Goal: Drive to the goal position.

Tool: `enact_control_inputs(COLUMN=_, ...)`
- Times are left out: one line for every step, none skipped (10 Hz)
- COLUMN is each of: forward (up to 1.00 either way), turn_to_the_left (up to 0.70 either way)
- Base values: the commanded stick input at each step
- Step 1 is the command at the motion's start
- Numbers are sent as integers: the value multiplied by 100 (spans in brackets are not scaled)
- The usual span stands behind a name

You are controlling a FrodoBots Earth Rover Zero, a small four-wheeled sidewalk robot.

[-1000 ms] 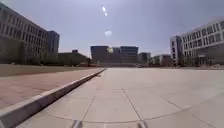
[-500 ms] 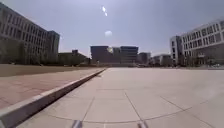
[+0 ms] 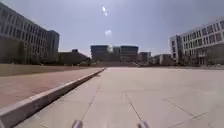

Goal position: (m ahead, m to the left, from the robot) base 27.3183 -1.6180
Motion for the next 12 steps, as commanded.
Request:
enact_control_inputs(forward=85, turn_to_the_left=0)
enact_control_inputs(forward=85, turn_to_the_left=0)
enact_control_inputs(forward=85, turn_to_the_left=0)
enact_control_inputs(forward=85, turn_to_the_left=0)
enact_control_inputs(forward=85, turn_to_the_left=0)
enact_control_inputs(forward=85, turn_to_the_left=0)
enact_control_inputs(forward=85, turn_to_the_left=0)
enact_control_inputs(forward=85, turn_to_the_left=0)
enact_control_inputs(forward=85, turn_to_the_left=0)
enact_control_inputs(forward=85, turn_to_the_left=0)
enact_control_inputs(forward=85, turn_to_the_left=0)
enact_control_inputs(forward=85, turn_to_the_left=0)
